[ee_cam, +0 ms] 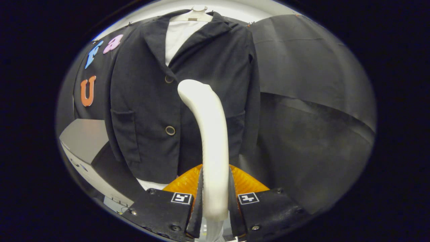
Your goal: Iron the clothes twice with a garment steamer, once on the left side and once on the right side.
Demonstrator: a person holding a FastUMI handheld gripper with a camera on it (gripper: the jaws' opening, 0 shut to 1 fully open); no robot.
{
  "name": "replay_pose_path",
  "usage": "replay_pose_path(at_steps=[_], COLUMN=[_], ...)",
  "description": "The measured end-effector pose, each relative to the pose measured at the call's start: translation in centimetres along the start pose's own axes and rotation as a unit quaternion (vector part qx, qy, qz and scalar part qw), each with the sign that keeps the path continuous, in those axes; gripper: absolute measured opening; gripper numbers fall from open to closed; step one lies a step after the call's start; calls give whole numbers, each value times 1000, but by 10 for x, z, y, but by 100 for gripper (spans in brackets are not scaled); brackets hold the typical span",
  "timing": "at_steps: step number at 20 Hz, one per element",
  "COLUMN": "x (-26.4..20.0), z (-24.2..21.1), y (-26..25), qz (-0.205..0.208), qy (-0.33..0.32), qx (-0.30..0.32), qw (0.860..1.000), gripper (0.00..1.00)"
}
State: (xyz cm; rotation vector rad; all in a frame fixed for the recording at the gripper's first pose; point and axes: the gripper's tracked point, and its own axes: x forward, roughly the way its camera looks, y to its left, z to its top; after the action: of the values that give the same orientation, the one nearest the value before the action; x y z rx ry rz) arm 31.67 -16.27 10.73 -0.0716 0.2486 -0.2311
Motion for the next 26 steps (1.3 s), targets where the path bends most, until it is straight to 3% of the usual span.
replay_pose_path(at_steps=[20,26], x=[14,17], z=[-103,-115], y=[1,-1], qz=[26,39], qy=[94,107], qx=[-8,8], qw=[995,993], gripper=[37,37])
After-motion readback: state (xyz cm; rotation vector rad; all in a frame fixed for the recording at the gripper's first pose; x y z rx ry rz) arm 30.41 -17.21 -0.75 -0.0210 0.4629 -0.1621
